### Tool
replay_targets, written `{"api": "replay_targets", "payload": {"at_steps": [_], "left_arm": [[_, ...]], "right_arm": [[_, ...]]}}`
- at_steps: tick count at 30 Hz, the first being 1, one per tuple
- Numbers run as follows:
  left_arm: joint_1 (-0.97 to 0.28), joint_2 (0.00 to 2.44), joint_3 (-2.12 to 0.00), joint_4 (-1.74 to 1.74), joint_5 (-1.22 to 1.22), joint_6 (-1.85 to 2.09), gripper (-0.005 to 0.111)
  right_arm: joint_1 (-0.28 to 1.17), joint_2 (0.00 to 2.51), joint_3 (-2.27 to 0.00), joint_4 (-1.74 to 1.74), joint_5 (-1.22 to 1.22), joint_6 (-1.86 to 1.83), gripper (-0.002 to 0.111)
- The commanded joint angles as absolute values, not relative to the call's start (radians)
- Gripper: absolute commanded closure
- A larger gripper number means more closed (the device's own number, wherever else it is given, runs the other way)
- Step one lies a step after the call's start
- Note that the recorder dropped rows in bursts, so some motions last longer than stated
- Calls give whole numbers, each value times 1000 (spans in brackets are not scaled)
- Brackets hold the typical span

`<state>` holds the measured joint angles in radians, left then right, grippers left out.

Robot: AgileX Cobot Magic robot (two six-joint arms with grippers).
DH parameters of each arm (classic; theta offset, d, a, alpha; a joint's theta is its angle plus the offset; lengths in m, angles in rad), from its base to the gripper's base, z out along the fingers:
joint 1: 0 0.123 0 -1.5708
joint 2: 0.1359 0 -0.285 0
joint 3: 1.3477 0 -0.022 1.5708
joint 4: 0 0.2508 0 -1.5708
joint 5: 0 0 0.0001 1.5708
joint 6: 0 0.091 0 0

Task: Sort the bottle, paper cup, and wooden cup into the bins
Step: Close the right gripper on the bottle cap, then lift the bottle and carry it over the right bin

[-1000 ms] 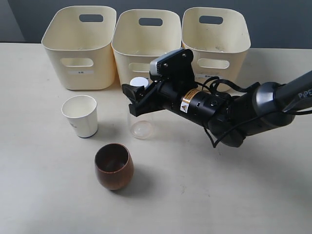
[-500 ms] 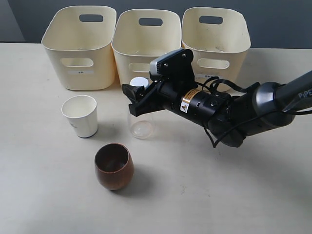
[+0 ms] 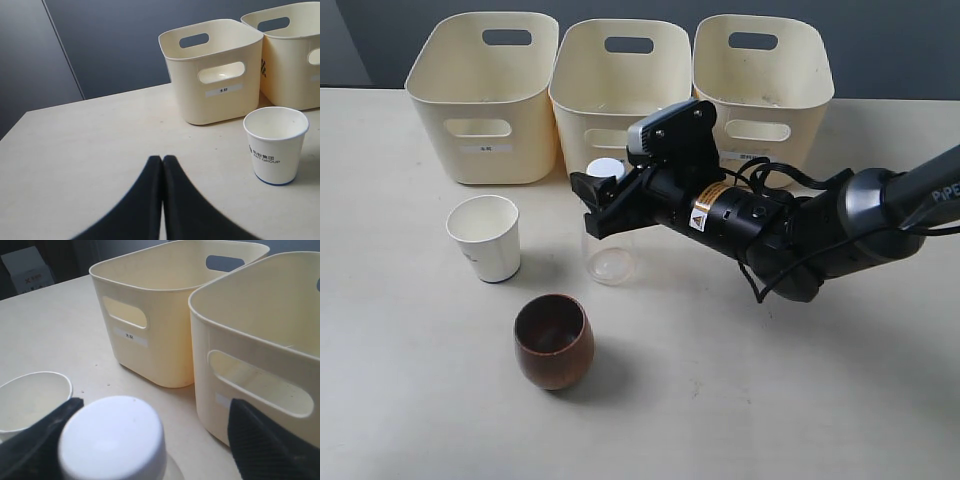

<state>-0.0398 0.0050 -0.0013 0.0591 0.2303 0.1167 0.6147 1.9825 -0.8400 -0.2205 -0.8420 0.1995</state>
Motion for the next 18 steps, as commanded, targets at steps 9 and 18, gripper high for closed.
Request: {"api": "replay_targets", "payload": {"at_steps": [9, 18], "left_arm": [[-43, 0, 0, 65, 227, 115, 107], [-43, 0, 0, 65, 225, 115, 107]], "right_arm": [[618, 1983, -845, -216, -836, 227, 99], [618, 1855, -845, -164, -750, 240, 108]]}}
